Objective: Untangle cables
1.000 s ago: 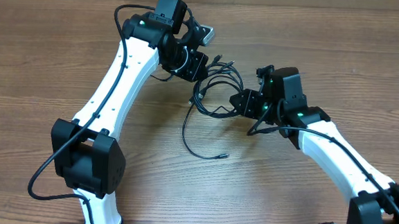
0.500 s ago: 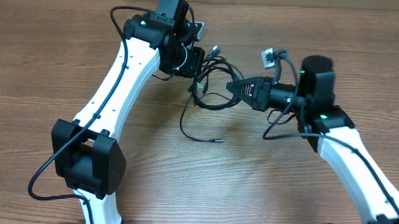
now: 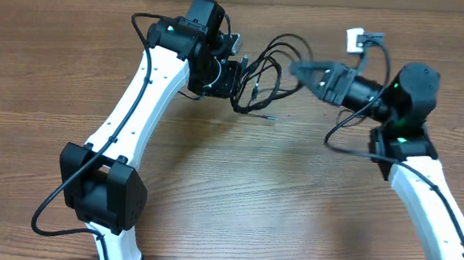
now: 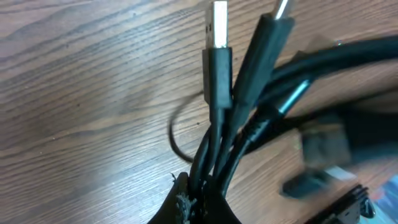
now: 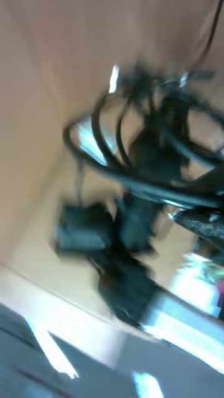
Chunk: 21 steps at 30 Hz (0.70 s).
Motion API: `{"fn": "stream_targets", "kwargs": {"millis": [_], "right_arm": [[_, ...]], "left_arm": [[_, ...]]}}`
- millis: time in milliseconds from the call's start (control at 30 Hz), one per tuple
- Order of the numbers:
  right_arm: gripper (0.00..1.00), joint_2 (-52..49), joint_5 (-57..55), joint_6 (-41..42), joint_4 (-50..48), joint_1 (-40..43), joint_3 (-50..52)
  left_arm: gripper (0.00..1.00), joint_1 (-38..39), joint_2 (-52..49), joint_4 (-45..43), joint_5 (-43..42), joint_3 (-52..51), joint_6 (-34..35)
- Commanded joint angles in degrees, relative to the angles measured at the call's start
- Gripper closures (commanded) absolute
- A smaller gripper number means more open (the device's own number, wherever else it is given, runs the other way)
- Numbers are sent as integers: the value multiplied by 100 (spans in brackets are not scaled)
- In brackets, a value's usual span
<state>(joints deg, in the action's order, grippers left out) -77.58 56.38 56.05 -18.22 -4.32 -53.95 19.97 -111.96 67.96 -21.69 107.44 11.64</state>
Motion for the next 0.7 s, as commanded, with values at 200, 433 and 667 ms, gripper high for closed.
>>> {"fn": "stream_targets", "kwargs": {"millis": [200, 433, 667], "right_arm": [[94, 140, -5388, -81, 4708, 476, -146], [38, 46, -3936, -2754, 5340, 476, -146], [33, 46, -2284, -3362, 4883, 310, -146]], "left_arm": [[96, -94, -24, -173, 260, 28, -293], [96, -94, -24, -621, 254, 28, -1287], [96, -210, -20, -820, -597, 197, -1766]]}}
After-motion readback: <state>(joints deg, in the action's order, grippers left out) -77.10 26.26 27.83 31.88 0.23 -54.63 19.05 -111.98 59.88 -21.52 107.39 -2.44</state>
